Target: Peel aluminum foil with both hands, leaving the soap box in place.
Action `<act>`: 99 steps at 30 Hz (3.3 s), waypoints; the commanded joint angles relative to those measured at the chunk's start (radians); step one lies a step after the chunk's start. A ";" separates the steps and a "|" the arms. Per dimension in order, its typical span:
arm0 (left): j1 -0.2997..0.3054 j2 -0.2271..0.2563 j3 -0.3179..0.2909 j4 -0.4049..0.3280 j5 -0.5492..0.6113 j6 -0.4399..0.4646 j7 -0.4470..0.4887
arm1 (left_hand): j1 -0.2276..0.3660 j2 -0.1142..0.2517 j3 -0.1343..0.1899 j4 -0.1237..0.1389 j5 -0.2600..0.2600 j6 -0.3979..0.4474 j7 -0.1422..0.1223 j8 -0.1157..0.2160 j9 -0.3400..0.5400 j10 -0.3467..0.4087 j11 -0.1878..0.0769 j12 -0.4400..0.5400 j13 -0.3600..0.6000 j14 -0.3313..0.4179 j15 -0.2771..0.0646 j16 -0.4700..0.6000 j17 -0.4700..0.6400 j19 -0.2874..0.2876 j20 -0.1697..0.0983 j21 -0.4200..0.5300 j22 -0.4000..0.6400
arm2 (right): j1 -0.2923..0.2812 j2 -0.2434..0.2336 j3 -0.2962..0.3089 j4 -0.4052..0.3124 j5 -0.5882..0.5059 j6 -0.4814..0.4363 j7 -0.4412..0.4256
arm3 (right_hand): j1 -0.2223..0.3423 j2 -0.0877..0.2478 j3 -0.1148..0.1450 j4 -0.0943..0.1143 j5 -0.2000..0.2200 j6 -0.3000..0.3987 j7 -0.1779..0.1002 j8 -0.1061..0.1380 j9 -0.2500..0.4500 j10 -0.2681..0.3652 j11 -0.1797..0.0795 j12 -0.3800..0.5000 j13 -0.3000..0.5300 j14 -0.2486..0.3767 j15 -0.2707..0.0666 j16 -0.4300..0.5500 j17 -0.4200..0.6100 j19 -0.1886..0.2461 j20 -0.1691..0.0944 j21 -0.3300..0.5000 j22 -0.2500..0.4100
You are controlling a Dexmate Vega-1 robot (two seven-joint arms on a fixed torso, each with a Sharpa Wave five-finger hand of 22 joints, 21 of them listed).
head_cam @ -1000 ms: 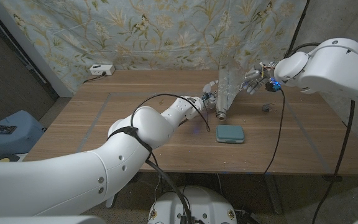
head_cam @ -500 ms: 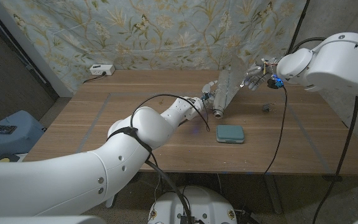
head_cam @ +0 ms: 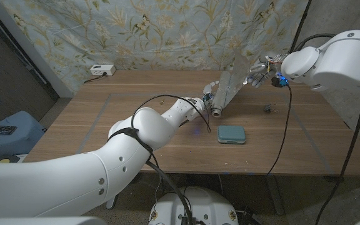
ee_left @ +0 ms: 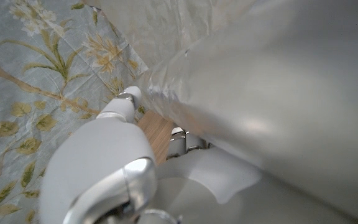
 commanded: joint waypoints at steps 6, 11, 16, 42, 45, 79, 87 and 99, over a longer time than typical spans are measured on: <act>-0.014 0.006 -0.024 0.000 0.043 0.004 -0.010 | -0.006 0.001 0.013 -0.003 -0.005 0.016 -0.005 -0.003 0.001 0.000 0.003 -0.003 0.002 -0.004 0.001 -0.003 0.001 -0.001 0.005 -0.006 0.001 | -0.049 -0.028 0.069 -0.047 0.003 0.000 -0.037 | 0.007 -0.002 0.003 0.000 0.008 0.022 0.016 0.000 0.005 0.008 0.002 -0.002 0.005 0.013 -0.013 -0.005 0.003 0.000 -0.003 0.012 0.001; -0.017 0.009 -0.041 0.000 0.061 0.011 -0.017 | -0.006 0.001 0.014 -0.004 -0.006 0.017 -0.004 -0.002 0.001 0.000 0.001 -0.003 0.002 -0.005 0.001 -0.004 0.001 -0.002 0.005 -0.008 0.001 | -0.063 -0.034 0.084 -0.061 -0.003 0.000 -0.044 | 0.007 -0.002 0.003 0.000 0.009 0.022 0.016 -0.001 0.007 0.007 0.001 -0.002 0.007 0.014 -0.012 -0.005 0.005 -0.001 -0.003 0.014 0.001; -0.020 0.012 -0.060 0.000 0.087 0.019 -0.026 | -0.005 0.004 0.017 -0.004 -0.007 0.026 -0.007 0.000 0.001 0.005 -0.003 -0.002 0.003 -0.004 0.003 -0.004 0.001 -0.002 0.006 -0.009 0.001 | -0.085 -0.034 0.105 -0.072 -0.009 0.000 -0.046 | 0.007 -0.002 0.003 -0.001 0.009 0.022 0.015 -0.002 0.008 0.008 0.001 -0.002 0.009 0.014 -0.013 -0.006 0.007 -0.002 -0.003 0.016 0.001; -0.045 0.018 -0.108 0.000 0.177 0.050 -0.067 | 0.099 -0.001 0.035 -0.030 -0.026 0.136 -0.019 0.036 0.013 0.106 -0.056 0.028 0.011 0.060 -0.052 0.045 0.010 0.055 -0.029 -0.001 0.004 | -0.164 -0.012 0.164 -0.086 -0.136 0.017 0.040 | 0.008 -0.001 0.004 0.000 0.009 0.022 0.015 -0.008 0.013 0.007 -0.001 -0.007 0.013 0.015 -0.013 -0.014 0.012 -0.010 -0.004 0.026 0.001; -0.044 0.017 -0.104 0.000 0.165 0.046 -0.060 | 0.095 -0.002 0.033 -0.025 -0.027 0.131 -0.018 0.033 0.013 0.100 -0.052 0.025 0.012 0.060 -0.049 0.045 0.010 0.055 -0.029 -0.001 0.004 | -0.145 -0.007 0.145 -0.083 -0.149 0.012 0.054 | 0.009 -0.001 0.004 -0.001 0.009 0.023 0.015 -0.009 0.013 0.007 -0.001 -0.007 0.014 0.016 -0.014 -0.015 0.013 -0.008 -0.005 0.028 0.000; -0.009 0.011 -0.042 0.000 -0.033 0.057 -0.029 | -0.034 -0.052 -0.032 0.027 -0.079 -0.030 0.009 -0.033 0.017 -0.035 0.009 -0.032 0.021 -0.007 0.013 0.008 0.005 0.026 0.003 -0.027 0.003 | 0.083 -0.056 -0.053 -0.088 -0.008 0.000 -0.023 | 0.013 -0.002 0.004 -0.002 0.009 0.027 0.016 -0.017 0.017 0.013 0.002 -0.008 0.021 0.030 -0.014 -0.020 0.018 -0.002 -0.010 0.046 0.000; -0.006 0.011 -0.039 0.000 -0.034 0.054 -0.027 | -0.049 -0.060 -0.040 0.029 -0.089 -0.040 0.009 -0.035 0.016 -0.050 0.012 -0.037 0.022 -0.016 0.014 0.002 0.004 0.023 0.007 -0.032 0.002 | 0.085 -0.064 -0.050 -0.092 -0.026 0.000 -0.007 | 0.015 -0.002 0.004 -0.002 0.010 0.029 0.020 -0.018 0.020 0.014 0.004 -0.007 0.025 0.035 -0.015 -0.021 0.019 0.002 -0.011 0.052 -0.001; -0.005 0.013 -0.050 0.000 -0.019 0.070 -0.044 | -0.046 -0.053 -0.035 0.024 -0.096 -0.045 0.010 -0.036 0.014 -0.050 0.011 -0.037 0.022 -0.019 0.019 -0.001 0.003 0.022 0.008 -0.037 0.002 | 0.124 -0.107 -0.066 -0.119 0.049 0.000 -0.089 | 0.019 -0.003 0.006 -0.005 0.011 0.031 0.021 -0.021 0.021 0.021 0.006 -0.006 0.027 0.040 -0.015 -0.023 0.020 0.007 -0.013 0.058 -0.001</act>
